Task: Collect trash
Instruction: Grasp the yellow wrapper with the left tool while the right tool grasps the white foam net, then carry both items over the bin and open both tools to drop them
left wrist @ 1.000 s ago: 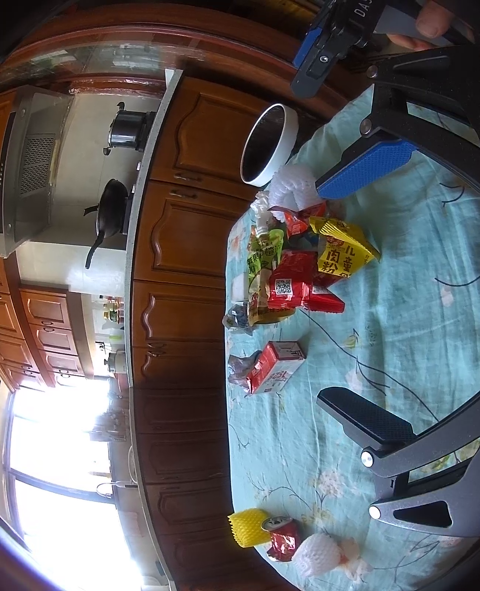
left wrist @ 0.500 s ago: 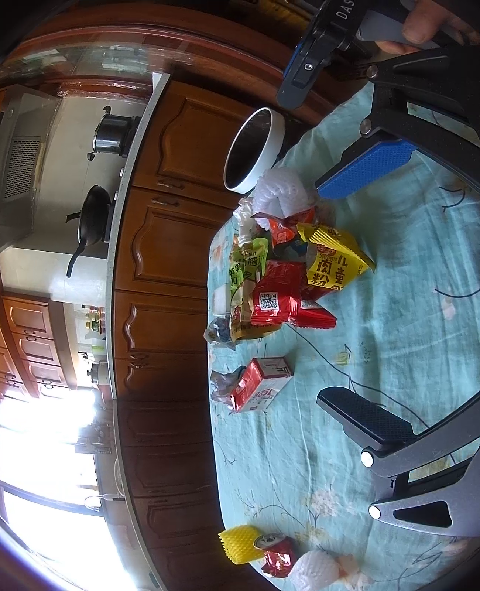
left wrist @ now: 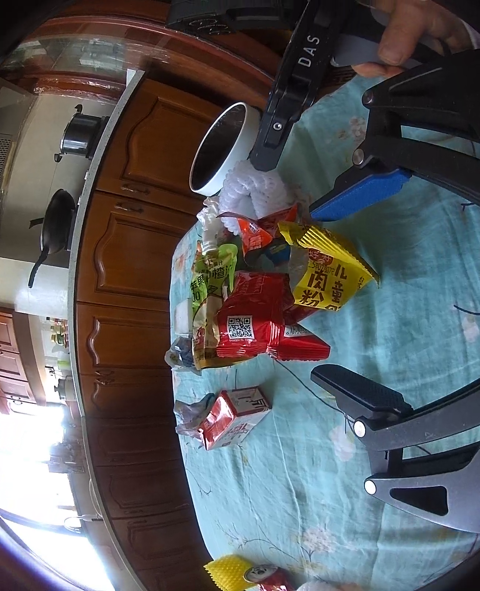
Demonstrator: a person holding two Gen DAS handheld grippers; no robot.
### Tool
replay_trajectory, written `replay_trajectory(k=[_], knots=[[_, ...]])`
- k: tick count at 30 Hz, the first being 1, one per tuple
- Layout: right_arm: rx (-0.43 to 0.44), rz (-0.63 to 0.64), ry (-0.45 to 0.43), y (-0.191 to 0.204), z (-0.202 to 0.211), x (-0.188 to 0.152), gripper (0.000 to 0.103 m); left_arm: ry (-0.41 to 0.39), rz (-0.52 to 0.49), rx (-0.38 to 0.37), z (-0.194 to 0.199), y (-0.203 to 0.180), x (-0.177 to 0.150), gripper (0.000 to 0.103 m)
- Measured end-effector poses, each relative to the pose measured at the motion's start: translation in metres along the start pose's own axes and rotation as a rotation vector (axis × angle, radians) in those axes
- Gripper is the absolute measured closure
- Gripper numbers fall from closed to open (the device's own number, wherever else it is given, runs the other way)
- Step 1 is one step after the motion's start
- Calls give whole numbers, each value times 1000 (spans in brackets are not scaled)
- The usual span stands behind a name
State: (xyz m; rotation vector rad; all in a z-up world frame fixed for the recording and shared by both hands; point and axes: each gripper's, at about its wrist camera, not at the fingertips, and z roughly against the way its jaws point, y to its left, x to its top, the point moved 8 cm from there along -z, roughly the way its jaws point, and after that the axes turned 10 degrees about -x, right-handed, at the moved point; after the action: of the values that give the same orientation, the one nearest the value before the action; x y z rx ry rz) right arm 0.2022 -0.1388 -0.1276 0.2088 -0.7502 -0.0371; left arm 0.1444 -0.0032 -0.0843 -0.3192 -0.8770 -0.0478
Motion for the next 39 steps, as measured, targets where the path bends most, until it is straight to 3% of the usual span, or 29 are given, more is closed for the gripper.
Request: replay_trajectory(k=[4,6,8,12,15,25,39], knots=[[21,-4,36,1,-15,2,27,25,9,-28,-8,1,1,40],[25,-3,53,0,-22,3,43,39,3,-34,-15,0,1,47],[33,-12,70,-3,-26,2,55,55,3,-50,-20,-1,0,63],[46,-32,63,-9,-22,2,83,35,-25,-62,-20,-10,3,65],[41,-44,48,-15,-13,3,95,21,-51,-80,-17,-20,5,73],[8,-102,-17,-51,17,12,95,38,-75,-129,-23,-44,14,75],[-86,-192,-97,-123,37,43,95,15,-120,-200,-57,-84,63,75]])
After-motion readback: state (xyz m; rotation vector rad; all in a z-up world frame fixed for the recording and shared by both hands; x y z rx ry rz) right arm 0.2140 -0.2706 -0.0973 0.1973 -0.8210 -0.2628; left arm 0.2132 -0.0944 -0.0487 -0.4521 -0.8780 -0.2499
